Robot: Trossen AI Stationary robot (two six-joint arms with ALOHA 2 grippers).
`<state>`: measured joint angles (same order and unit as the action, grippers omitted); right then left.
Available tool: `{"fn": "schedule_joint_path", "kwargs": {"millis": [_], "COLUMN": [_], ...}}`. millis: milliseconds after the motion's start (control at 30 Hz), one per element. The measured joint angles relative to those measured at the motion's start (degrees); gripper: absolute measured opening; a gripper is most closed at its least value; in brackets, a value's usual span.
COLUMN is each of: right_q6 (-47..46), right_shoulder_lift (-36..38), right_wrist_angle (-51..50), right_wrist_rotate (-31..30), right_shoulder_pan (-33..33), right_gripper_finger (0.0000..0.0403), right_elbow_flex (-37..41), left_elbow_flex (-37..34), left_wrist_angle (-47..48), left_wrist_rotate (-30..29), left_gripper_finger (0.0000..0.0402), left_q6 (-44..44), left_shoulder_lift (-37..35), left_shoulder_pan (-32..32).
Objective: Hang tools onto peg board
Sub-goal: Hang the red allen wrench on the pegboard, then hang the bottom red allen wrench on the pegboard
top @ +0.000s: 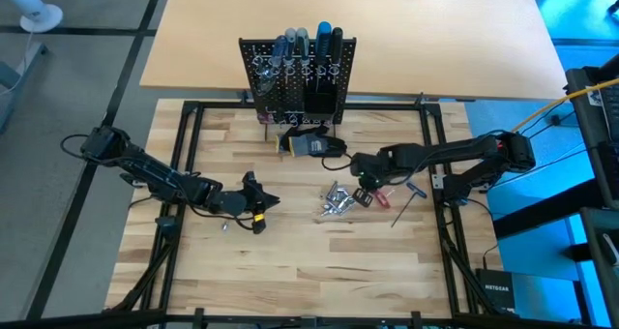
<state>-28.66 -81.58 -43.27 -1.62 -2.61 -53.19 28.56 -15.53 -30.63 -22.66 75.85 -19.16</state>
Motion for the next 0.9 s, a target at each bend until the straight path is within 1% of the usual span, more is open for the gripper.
{"fn": "schedule_joint_path", "kwargs": {"millis": [133,200,267,367,500,633,767,900], "right_q6": [-1.1,-1.2,-1.2,-1.3,-2.9,-4.3,-4.3,-4.3], "right_shoulder_lift": [0.0,0.0,0.0,0.0,0.1,0.1,0.1,0.1], "right_wrist_angle": [-1.9,-3.8,-6.0,-9.0,-9.1,-5.2,0.9,0.9], "right_wrist_rotate": [6.0,7.6,8.7,8.8,9.4,7.4,7.1,5.0], "right_shoulder_pan": [0.0,0.0,0.0,0.0,1.0,3.2,4.5,3.8], "right_gripper_finger": [0.0011,0.0028,0.0053,0.0099,0.0160,0.0203,0.0221,0.0218], "right_elbow_flex": [0.0,0.0,0.0,0.1,2.2,5.9,8.5,10.1], "left_elbow_flex": [0.0,0.0,0.0,0.0,0.0,0.0,0.0,0.0], "left_wrist_angle": [0.0,0.0,0.0,0.0,0.1,0.5,0.5,0.5], "left_wrist_rotate": [0.0,0.0,0.0,0.0,0.0,0.0,0.0,0.0], "left_gripper_finger": [0.0031,0.0031,0.0031,0.0031,0.0031,0.0031,0.0031,0.0031], "left_q6": [0.1,0.1,0.1,0.1,-0.3,-0.9,-1.0,-1.0], "left_shoulder_lift": [0.0,0.0,0.0,0.0,0.0,0.0,0.0,0.0], "left_shoulder_pan": [0.0,0.0,0.0,0.0,0.0,0.0,0.0,0.0]}}
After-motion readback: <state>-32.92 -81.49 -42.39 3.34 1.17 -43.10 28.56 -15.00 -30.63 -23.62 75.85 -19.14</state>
